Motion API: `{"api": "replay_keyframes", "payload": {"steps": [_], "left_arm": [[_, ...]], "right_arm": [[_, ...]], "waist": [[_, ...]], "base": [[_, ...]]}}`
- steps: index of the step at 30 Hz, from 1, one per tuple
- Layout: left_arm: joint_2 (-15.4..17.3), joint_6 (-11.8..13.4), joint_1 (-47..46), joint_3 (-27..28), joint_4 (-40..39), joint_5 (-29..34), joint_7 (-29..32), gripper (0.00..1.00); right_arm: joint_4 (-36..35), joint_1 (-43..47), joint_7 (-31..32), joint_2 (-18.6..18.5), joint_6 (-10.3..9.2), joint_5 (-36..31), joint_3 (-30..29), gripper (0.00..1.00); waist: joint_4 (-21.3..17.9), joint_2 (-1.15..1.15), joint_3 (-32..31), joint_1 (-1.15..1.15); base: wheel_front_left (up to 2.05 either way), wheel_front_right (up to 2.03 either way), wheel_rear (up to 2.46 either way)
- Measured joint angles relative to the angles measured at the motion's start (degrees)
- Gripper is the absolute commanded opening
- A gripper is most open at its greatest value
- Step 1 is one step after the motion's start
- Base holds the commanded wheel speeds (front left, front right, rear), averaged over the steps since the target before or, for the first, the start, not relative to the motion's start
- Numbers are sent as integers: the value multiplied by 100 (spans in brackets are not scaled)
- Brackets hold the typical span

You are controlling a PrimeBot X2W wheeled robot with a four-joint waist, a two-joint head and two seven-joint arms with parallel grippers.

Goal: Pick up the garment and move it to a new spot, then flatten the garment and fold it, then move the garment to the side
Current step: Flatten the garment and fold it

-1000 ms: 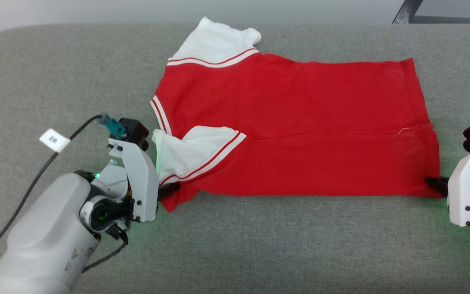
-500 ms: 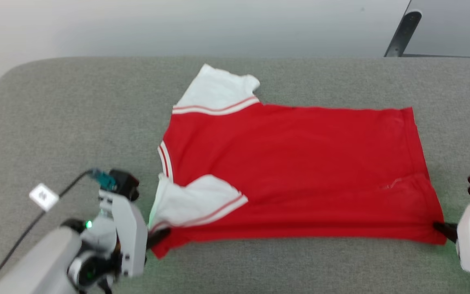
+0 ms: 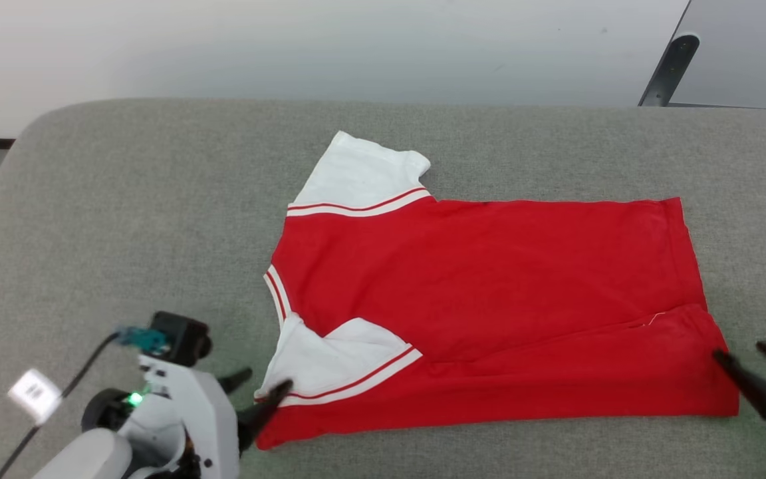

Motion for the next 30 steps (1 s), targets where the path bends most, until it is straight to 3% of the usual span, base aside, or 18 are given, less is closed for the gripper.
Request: {"api": "replay_keyframes", "payload": {"steps": [4, 8, 13, 19, 30], "left_arm": [[14, 407, 330, 503, -408, 142, -970, 100], [-80, 949, 567, 1098, -647, 450, -2132, 100], [-147, 1061, 414, 1446, -603, 738, -2894, 100], [9, 695, -1018, 1543, -1, 957, -2792, 100], [261, -558, -4040, 917, 2513, 1496, -1590, 100]], "right_arm": [[-393, 94, -564, 330, 0, -382, -527, 100], [-592, 118, -1417, 979, -1, -782, -1222, 100], [-609, -29, -2227, 1757, -1, -1134, -1549, 100], [-602, -373, -2643, 2169, -1, -1310, -1411, 100], [-301, -850, -3014, 2427, -3, -1181, -645, 100]], "waist": [[-26, 0, 14, 0], [-35, 0, 77, 0], [-67, 0, 182, 0], [-247, 0, 379, 0], [-1053, 0, 1033, 0]], "base": [[0, 0, 0], [0, 0, 0], [0, 0, 0], [0, 0, 0], [0, 0, 0]]}}
